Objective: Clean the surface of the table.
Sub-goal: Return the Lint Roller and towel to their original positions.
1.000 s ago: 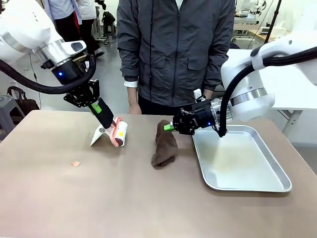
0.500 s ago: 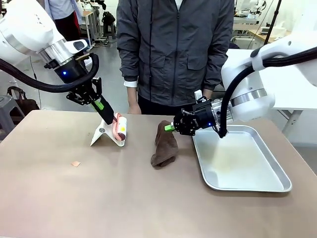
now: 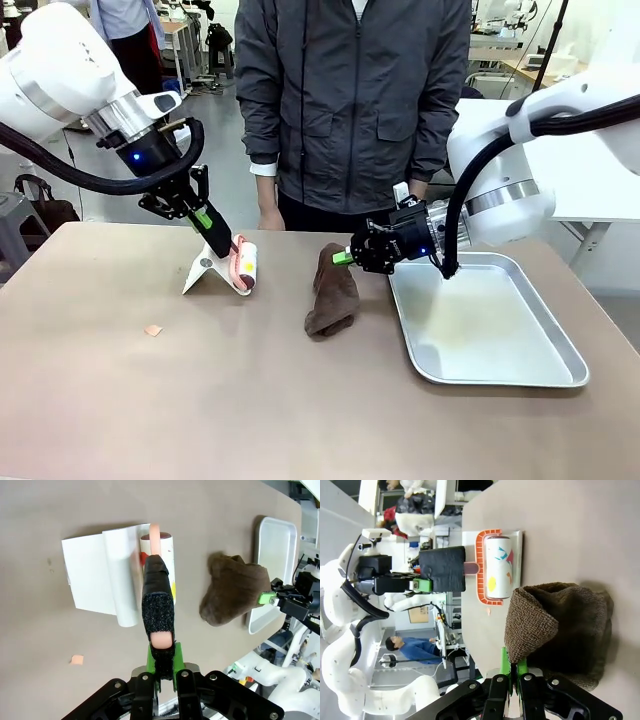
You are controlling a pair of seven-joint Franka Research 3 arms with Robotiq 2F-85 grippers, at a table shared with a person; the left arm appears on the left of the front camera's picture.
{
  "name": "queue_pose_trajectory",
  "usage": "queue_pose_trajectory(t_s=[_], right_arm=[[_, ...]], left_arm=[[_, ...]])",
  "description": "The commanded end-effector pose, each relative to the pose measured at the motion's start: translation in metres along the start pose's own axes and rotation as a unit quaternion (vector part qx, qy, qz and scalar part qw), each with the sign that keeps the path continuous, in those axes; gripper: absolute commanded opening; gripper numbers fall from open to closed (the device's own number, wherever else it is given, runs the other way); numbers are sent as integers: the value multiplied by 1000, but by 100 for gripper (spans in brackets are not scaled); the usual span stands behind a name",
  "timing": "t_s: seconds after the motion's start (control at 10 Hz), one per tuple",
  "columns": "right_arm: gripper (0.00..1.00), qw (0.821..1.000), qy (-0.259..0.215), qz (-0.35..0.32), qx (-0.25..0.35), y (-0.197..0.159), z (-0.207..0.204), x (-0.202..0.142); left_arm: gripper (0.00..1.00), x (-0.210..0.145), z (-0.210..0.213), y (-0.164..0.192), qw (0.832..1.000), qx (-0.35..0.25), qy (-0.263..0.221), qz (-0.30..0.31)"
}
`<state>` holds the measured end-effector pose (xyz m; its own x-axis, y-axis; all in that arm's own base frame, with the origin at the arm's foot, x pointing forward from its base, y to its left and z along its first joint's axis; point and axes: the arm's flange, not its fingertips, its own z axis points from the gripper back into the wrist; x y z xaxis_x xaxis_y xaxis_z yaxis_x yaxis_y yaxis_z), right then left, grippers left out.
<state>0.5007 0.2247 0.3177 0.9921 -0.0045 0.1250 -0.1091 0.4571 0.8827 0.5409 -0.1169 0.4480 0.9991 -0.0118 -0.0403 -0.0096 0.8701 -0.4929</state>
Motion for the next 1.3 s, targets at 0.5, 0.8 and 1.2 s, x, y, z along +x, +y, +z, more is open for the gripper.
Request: queue_pose_trajectory(t_s=[0.5,0.8,1.2], right_arm=[[61,1000,-7,-19,-4,-2,-6,8],[100,1000,-16,-25,-5,-4,-2,8],[100,997,-10,-32,-74,-6,5,8]], left_arm=[[79,2,-4,-3,1000,16,-12,20],[100,0,0,-6,1000,15,-20,13],[100,-7,14,0,999,14,-36,16]])
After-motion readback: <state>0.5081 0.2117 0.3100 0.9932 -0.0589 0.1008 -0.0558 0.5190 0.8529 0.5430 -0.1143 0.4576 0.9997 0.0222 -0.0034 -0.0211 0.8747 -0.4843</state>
